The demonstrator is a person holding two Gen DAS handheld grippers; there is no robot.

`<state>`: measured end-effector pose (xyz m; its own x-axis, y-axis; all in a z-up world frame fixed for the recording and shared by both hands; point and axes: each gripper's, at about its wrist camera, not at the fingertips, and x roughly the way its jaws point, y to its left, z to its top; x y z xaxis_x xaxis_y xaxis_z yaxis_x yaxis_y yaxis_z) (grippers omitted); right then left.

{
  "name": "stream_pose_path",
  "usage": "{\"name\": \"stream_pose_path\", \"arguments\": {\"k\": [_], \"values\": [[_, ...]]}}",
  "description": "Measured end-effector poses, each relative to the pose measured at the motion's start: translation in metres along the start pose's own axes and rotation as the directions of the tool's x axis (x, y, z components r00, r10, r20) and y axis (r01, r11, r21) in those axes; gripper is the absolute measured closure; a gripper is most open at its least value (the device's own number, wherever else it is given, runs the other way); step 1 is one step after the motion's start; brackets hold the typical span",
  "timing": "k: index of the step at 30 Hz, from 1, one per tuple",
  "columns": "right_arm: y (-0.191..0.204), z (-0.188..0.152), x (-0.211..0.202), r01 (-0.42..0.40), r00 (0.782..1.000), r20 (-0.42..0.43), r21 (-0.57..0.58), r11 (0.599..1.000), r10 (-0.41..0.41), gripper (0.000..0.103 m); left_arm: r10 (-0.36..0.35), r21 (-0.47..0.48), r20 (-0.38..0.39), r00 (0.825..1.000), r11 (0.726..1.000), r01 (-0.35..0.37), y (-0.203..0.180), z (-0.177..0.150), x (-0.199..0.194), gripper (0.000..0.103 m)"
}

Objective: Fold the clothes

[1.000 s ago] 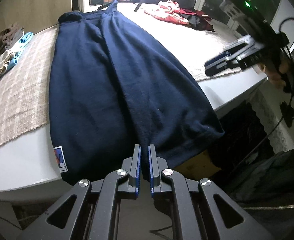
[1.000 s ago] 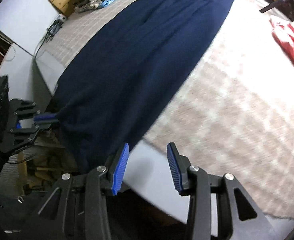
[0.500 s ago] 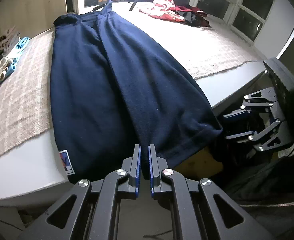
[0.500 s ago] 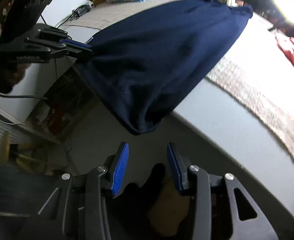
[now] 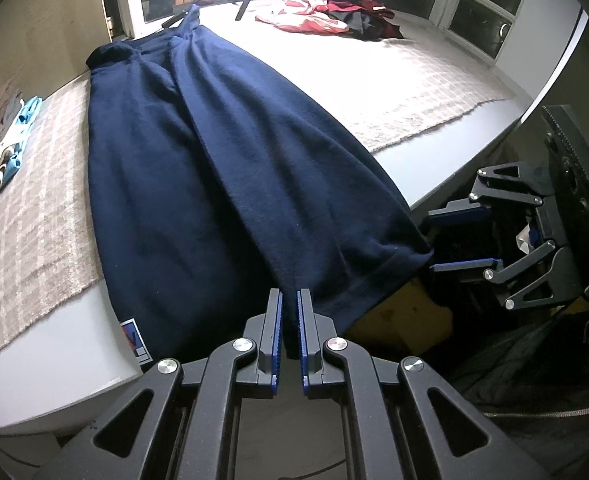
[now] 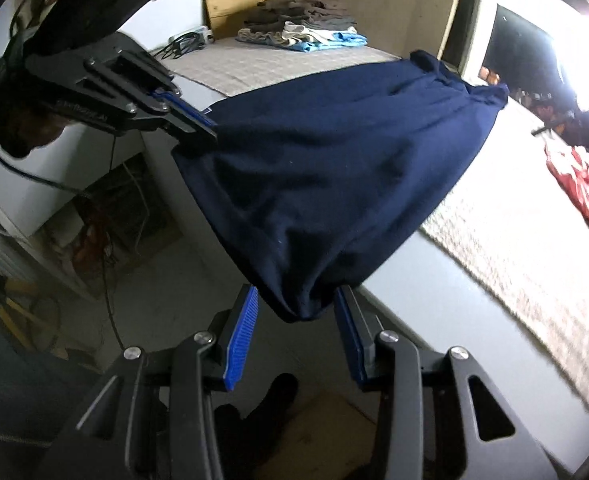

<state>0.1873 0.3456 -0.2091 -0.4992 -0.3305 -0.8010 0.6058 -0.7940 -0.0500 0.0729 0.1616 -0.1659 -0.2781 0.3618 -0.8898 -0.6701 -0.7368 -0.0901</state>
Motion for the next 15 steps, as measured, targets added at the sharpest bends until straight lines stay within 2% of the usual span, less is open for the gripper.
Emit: {"name": "stream_pose_path", "arguments": {"k": [5,8,10,11,12,14,15], "values": [[0.007,-0.009,0.009,0.018,1.000,-0.022,-0.083,0.996,-0.020,0.064,-0.008,-0.012,0.001,1.000,1.000,0.008,0.004,0.001,-0.002,0.097],[0.015,-0.011,0.018,0.056,0.998,-0.018,-0.143,0.988,-0.059,0.064,-0.006,-0.016,-0.001,1.000,1.000,0.006,0.006,0.001,-0.002,0.097],[0.021,-0.009,0.025,0.124,0.992,-0.005,-0.185,0.975,-0.127,0.071,-0.004,-0.018,-0.004,1.000,1.000,0.004,0.006,0.001,-0.002,0.097],[0.023,-0.008,0.028,0.160,0.987,0.001,-0.200,0.967,-0.163,0.087,-0.002,-0.017,-0.005,1.000,1.000,0.002,0.006,0.002,-0.002,0.097],[0.025,-0.007,0.031,0.196,0.980,0.007,-0.214,0.957,-0.199,0.095,-0.002,-0.013,-0.005,1.000,1.000,0.002,0.005,0.002,-0.003,0.097],[0.020,-0.004,0.029,0.185,0.982,0.008,-0.178,0.967,-0.187,0.096,-0.004,-0.005,-0.004,1.000,1.000,0.004,0.002,0.004,-0.004,0.097],[0.013,-0.002,0.023,0.140,0.990,0.001,-0.124,0.982,-0.141,0.097,-0.003,0.000,-0.001,1.000,1.000,0.003,0.001,0.005,-0.007,0.097]]}}
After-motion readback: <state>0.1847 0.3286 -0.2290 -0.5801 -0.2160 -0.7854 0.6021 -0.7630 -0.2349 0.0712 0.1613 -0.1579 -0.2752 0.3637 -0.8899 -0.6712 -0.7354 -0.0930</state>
